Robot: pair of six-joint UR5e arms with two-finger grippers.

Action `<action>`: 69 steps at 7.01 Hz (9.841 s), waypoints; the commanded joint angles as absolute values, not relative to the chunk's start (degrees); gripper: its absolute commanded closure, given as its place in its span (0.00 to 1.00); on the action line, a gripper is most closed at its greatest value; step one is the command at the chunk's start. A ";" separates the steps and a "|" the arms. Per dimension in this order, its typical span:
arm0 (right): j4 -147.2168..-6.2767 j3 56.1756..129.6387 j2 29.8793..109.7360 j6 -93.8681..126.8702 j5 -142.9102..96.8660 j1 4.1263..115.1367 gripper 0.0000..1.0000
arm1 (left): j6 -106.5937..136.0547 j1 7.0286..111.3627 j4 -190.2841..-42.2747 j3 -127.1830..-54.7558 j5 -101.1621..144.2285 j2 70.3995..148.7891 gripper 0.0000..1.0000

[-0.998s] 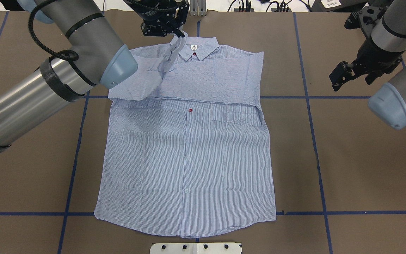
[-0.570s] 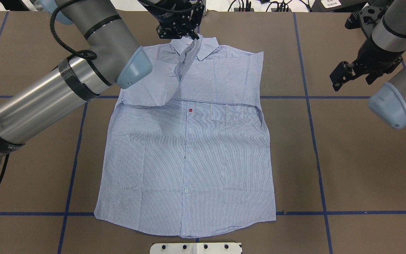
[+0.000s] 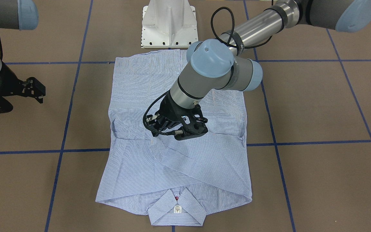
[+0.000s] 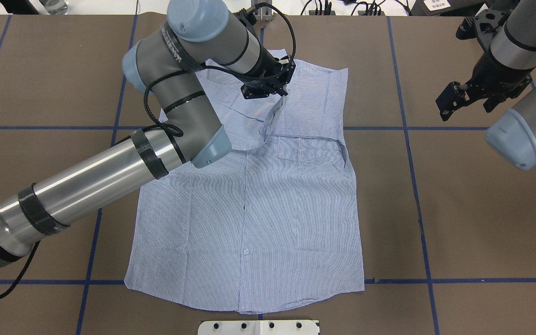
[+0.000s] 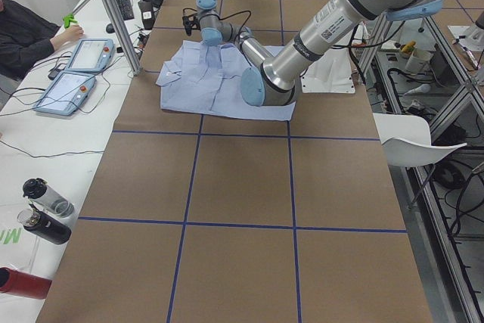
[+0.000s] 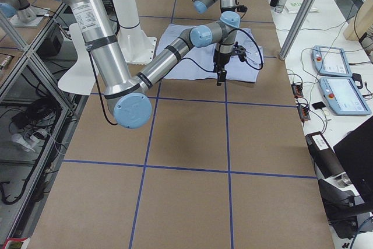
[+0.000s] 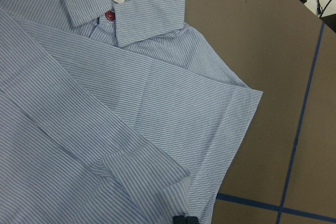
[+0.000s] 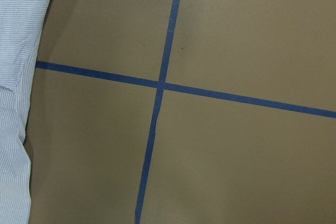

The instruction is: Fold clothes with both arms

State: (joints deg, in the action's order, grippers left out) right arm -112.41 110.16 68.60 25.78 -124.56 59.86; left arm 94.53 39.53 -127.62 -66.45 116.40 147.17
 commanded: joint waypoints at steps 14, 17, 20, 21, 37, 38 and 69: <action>-75.50 113.88 80.77 62.07 -117.17 38.71 0.00 | 77.54 38.31 -105.06 -107.35 112.59 118.50 0.01; -78.46 119.44 82.79 77.84 -105.66 22.19 0.00 | 77.34 40.60 -104.68 -110.91 112.32 111.46 0.01; -78.75 119.53 82.35 81.37 -104.69 17.16 0.00 | 77.34 40.52 -104.68 -111.18 112.32 110.65 0.01; -78.84 119.18 82.35 81.56 -104.07 15.05 0.00 | 77.34 40.52 -104.68 -111.18 112.32 110.65 0.01; -79.10 115.31 82.00 81.65 -105.03 12.13 0.46 | 77.52 39.73 -104.77 -110.65 112.32 111.18 0.01; -79.01 115.40 82.09 81.65 -105.12 12.22 0.51 | 77.52 39.81 -104.77 -110.65 112.32 111.18 0.01; -78.75 120.94 79.72 81.21 -105.56 17.75 1.00 | 100.02 14.15 -108.46 -116.28 102.48 91.67 0.90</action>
